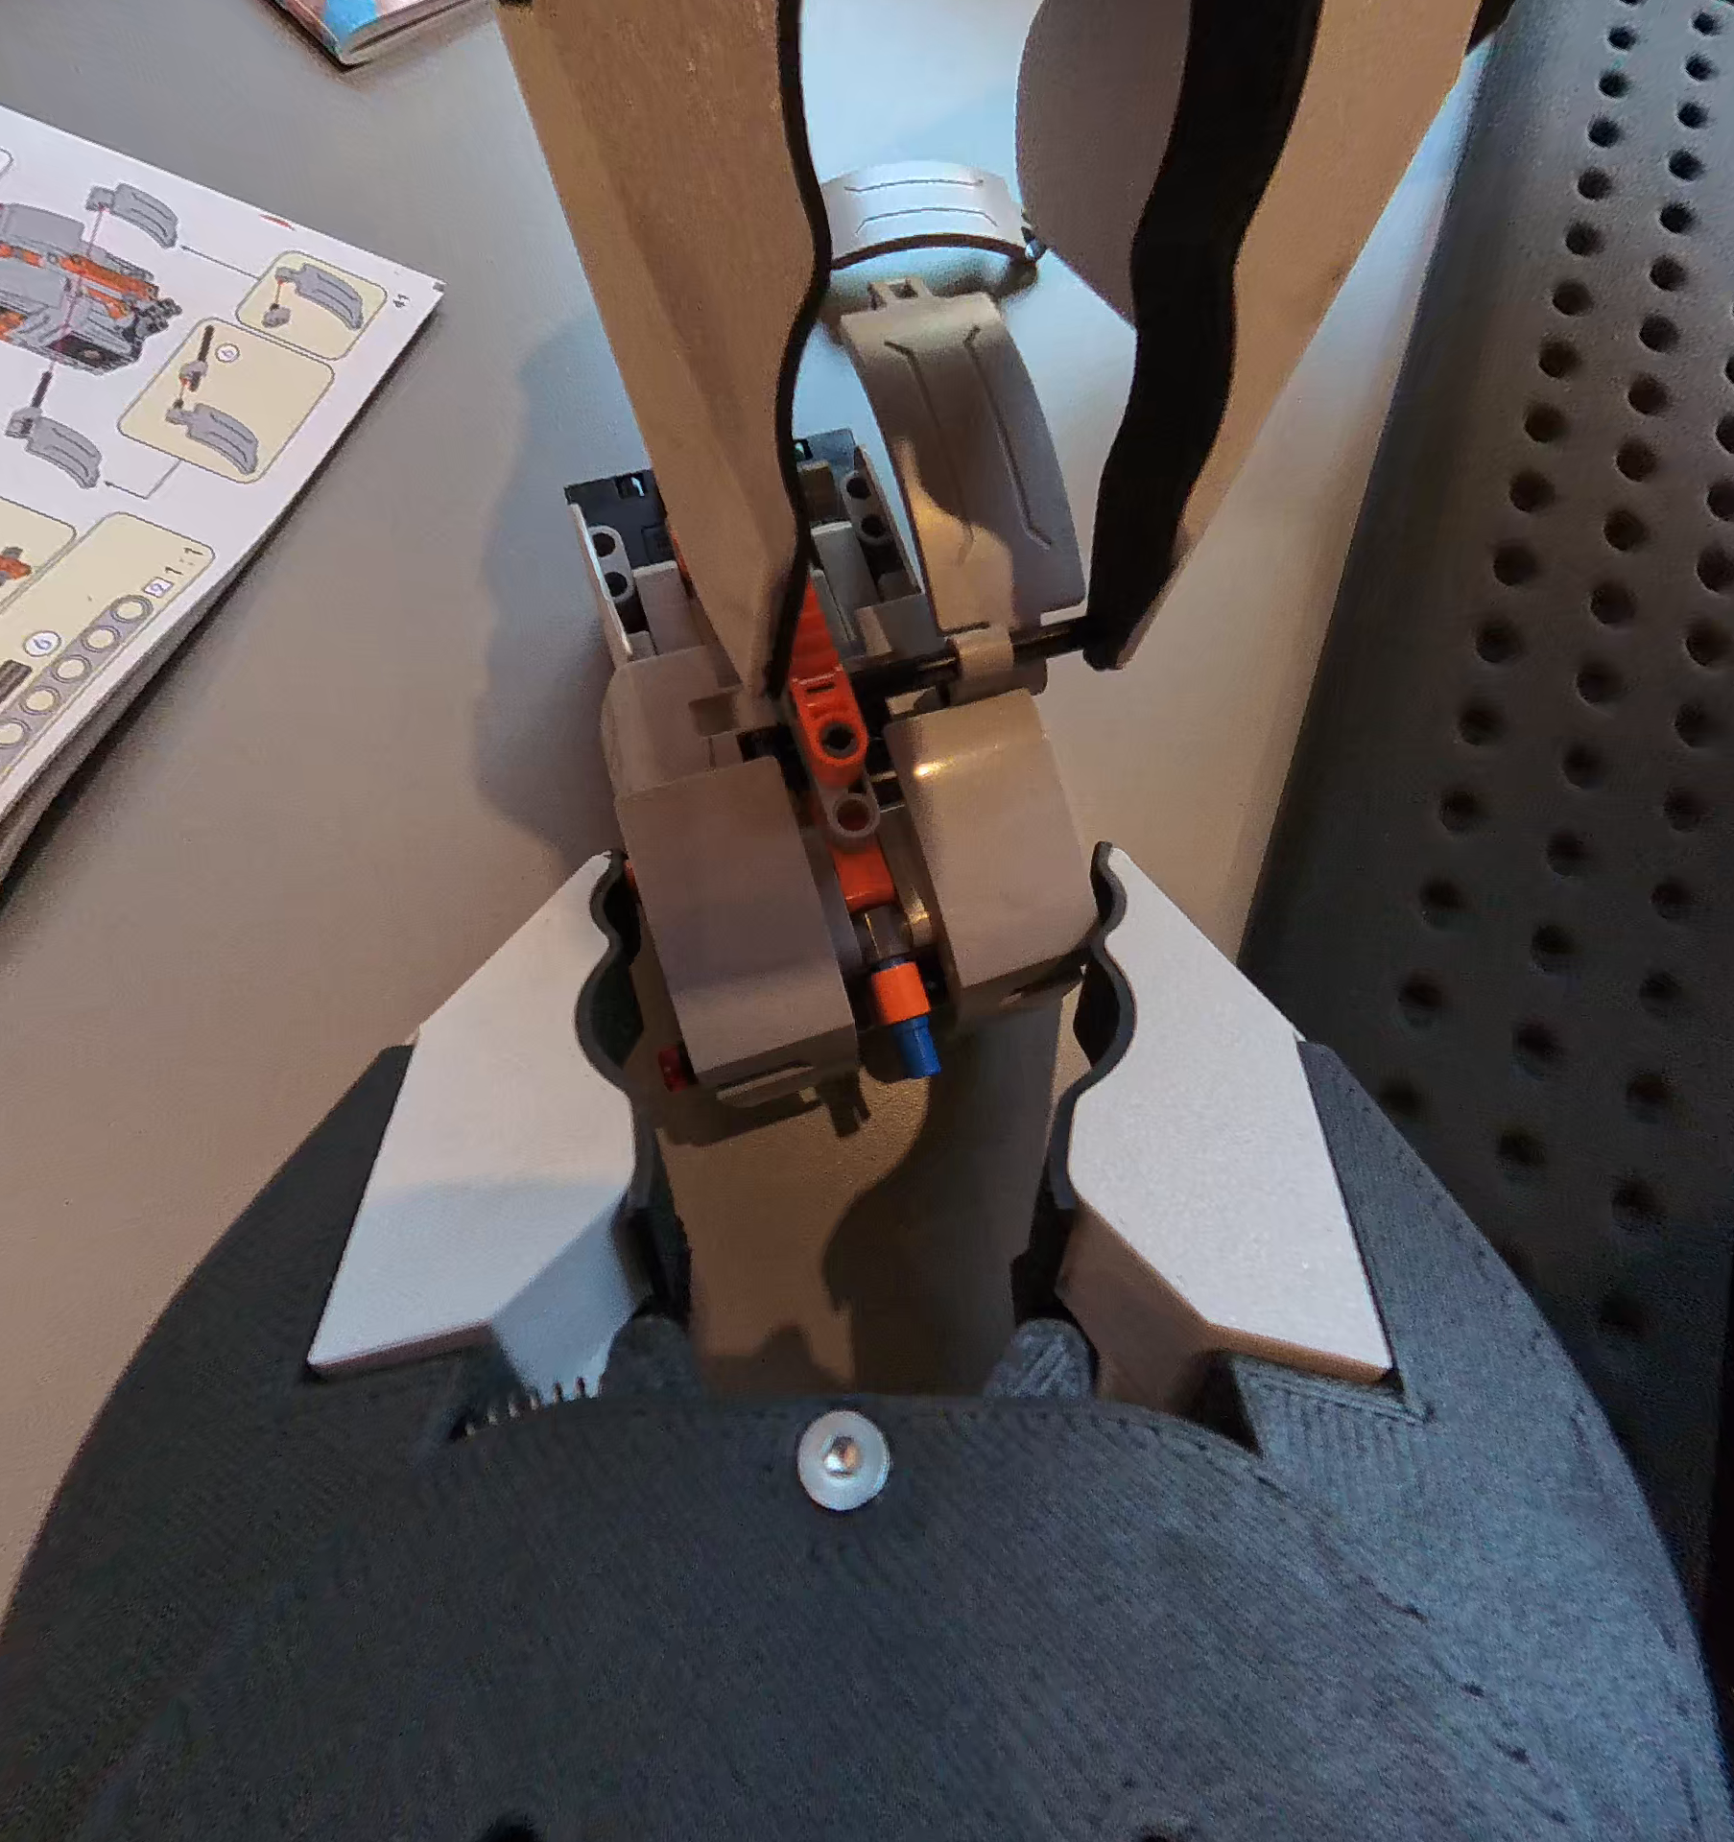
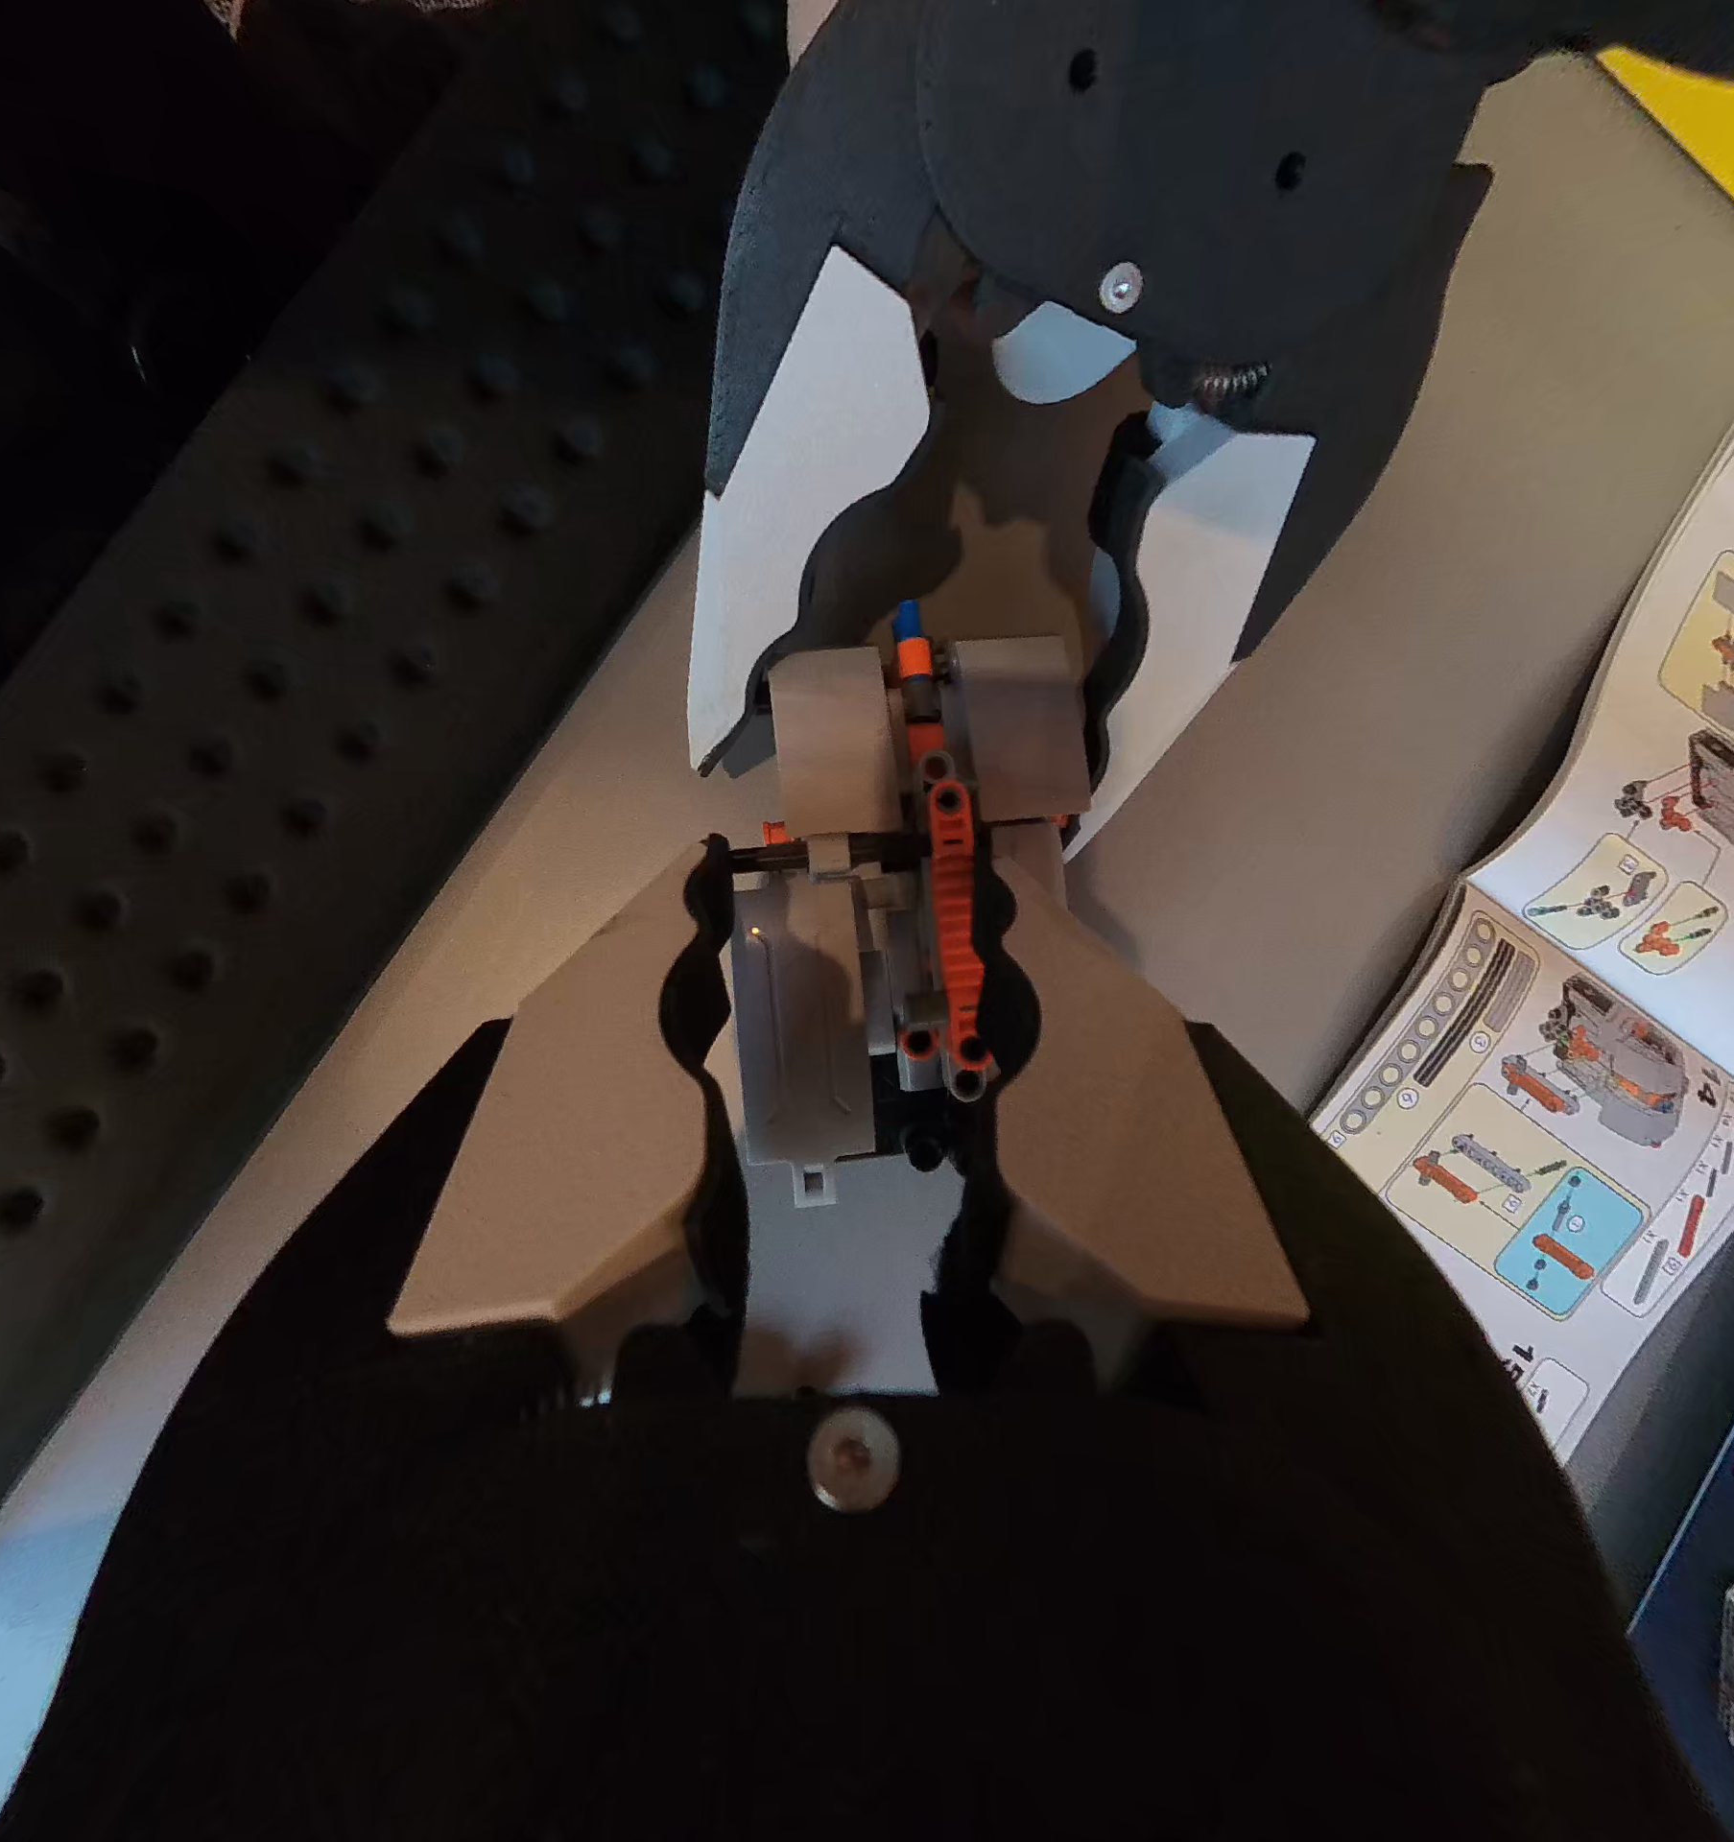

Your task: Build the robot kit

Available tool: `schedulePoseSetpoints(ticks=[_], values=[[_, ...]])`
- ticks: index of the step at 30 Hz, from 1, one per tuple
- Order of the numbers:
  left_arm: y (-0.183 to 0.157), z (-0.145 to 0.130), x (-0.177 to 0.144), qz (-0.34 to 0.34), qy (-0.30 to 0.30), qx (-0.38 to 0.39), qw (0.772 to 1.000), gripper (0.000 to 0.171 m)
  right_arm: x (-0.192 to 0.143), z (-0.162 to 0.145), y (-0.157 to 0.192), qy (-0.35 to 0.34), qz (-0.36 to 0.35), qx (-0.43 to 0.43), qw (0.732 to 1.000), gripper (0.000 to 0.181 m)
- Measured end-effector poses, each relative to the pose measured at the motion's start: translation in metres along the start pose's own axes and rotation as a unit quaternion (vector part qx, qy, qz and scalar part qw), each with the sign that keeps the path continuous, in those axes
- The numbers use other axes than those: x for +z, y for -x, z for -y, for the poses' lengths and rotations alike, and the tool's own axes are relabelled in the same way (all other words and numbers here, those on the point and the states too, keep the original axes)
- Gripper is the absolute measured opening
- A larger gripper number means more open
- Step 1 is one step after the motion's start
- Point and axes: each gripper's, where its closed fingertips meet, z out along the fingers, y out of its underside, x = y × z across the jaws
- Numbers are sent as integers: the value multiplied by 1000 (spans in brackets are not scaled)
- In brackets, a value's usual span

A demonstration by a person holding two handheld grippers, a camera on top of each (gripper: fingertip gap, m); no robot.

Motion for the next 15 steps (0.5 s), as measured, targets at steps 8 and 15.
schedulePoseSetpoints(ticks=[8,15], values=[[0,0,1,5,-2,2,1000,89,0,0,0,-10,-5,2,1000,46],[0,0,-1,10,4,0,1000,89,0,0,1,-18,-4,8,1000,46]])
